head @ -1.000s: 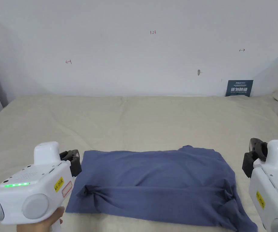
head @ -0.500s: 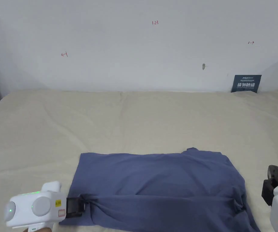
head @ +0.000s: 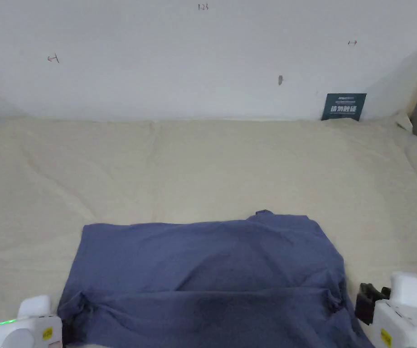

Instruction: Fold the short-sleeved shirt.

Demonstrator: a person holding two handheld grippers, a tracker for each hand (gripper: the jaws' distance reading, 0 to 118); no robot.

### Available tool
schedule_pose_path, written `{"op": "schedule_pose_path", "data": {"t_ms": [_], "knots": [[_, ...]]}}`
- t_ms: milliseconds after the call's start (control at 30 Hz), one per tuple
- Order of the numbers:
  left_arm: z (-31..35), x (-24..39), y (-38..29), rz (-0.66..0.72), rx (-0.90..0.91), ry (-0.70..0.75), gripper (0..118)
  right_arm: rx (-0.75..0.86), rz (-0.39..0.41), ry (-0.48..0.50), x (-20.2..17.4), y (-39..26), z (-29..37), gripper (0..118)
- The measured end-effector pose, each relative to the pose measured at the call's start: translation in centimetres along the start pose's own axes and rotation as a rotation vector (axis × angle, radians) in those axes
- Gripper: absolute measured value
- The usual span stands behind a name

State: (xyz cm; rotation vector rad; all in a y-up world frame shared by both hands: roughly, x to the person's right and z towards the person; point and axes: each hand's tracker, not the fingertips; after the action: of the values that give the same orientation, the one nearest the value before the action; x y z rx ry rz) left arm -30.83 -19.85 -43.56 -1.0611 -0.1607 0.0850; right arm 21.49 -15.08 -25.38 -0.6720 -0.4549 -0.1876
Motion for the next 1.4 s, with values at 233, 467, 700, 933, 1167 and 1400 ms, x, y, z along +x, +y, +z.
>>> {"op": "schedule_pose_path", "data": {"t_ms": [233, 467, 700, 933, 1167, 1400], "knots": [[3.4, 0.2, 0.8, 0.023, 0.075, -0.048, 10, -0.257, 0.070, -0.032, 0.0, -4.2, -5.9, 95], [3.9, 0.4, 0.6, 0.031, 0.075, -0.051, 10, -0.297, 0.026, 0.009, 0.4, -6.2, -6.9, 64], [6.3, -0.3, -0.8, 0.062, 0.092, -0.073, 10, -0.220, -0.013, 0.073, 1.6, -4.0, -1.8, 4], [9.4, -2.1, -4.7, 0.053, 0.060, -0.079, 10, -0.221, -0.012, 0.094, 4.2, -5.1, 3.2, 4], [7.2, -4.0, -10.6, 0.085, -0.061, -0.042, 10, -0.352, -0.001, 0.064, 5.1, -11.3, 2.8, 4], [6.1, -3.4, -10.9, 0.142, -0.088, -0.002, 24, -0.347, 0.005, 0.026, 3.9, -12.6, 2.4, 8]]}}
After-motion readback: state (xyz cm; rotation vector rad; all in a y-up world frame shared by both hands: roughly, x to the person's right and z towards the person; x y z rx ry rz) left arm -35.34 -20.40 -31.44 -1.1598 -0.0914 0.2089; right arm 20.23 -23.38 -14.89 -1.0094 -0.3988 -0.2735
